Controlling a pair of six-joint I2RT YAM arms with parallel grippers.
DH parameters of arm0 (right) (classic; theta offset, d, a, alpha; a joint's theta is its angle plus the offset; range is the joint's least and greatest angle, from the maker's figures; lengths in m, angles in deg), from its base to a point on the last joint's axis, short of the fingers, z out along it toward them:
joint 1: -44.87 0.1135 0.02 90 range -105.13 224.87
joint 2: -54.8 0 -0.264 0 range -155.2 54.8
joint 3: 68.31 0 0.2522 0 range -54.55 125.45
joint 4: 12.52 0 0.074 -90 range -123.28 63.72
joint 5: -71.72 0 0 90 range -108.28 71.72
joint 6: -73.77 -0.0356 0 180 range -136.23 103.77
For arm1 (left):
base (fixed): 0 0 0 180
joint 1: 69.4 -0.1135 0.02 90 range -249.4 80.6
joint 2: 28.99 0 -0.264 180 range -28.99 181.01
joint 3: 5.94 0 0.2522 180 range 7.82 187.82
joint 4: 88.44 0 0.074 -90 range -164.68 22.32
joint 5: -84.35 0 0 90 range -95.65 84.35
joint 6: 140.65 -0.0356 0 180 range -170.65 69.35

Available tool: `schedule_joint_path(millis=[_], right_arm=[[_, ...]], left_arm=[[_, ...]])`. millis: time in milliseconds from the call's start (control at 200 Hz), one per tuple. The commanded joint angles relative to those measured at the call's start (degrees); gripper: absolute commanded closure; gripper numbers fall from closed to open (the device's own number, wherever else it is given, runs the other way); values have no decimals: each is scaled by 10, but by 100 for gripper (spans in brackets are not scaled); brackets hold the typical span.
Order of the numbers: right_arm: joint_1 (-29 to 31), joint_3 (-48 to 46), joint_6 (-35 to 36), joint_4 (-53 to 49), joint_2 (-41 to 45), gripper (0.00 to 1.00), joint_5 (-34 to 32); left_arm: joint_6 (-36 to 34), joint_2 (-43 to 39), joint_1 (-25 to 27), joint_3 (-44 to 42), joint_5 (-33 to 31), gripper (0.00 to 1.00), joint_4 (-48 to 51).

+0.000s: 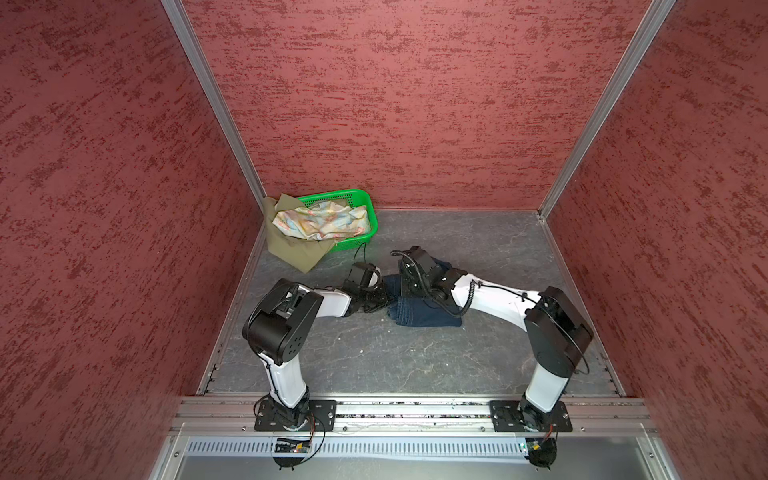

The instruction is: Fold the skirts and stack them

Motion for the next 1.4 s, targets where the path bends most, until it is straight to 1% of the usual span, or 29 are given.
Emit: schedule_joint_path(millis=[0, 411, 506, 596, 686, 746, 882, 942, 1072, 1132, 1162, 1197, 1217, 1262, 1287, 1327, 1393], right_arm=[[7, 15, -28, 60, -22, 100, 52], [5, 14, -57, 117, -98, 100, 73], [5, 16, -62, 126, -104, 100, 79], [2, 12, -65, 128, -94, 83, 74], [-7, 2, -64, 128, -71, 59, 61], [-16, -6, -65, 128, -53, 50, 57], [-45, -26, -61, 137, -8, 37, 55], [-59, -28, -62, 138, 5, 33, 61], [-92, -40, -61, 142, 38, 29, 61], [-104, -49, -56, 136, 55, 29, 51], [-112, -53, -50, 130, 63, 28, 45], [-120, -58, -44, 123, 70, 28, 40], [-125, -62, -40, 120, 76, 28, 37], [-136, -75, -31, 115, 90, 28, 27], [-144, -82, -26, 113, 99, 27, 20], [-155, -93, -18, 108, 111, 27, 11], [-168, -110, 0, 99, 130, 27, -6]], left_arm=[[-1, 18, -1, -8, 3, 97, 10], [0, 10, -6, -15, 4, 97, 9], [0, 7, -8, -17, 3, 97, 9], [-1, 5, -9, -19, 3, 97, 10], [-2, 3, -10, -20, 3, 97, 13], [-2, 4, -11, -19, 3, 97, 14], [-3, 7, -11, -17, 4, 97, 13], [-3, 10, -11, -16, 5, 97, 13], [-4, 11, -11, -11, 4, 97, 19], [-11, 7, -11, -8, 2, 96, 28], [-14, 4, -11, -3, -1, 92, 35], [-23, -2, -11, 1, -5, 83, 45], [-28, -8, -11, 2, -10, 74, 51], [-40, -22, -12, 8, -25, 51, 68], [-46, -31, -12, 12, -35, 42, 79], [-59, -47, -14, 20, -53, 33, 100], [-78, -76, -16, 31, -85, 25, 125]])
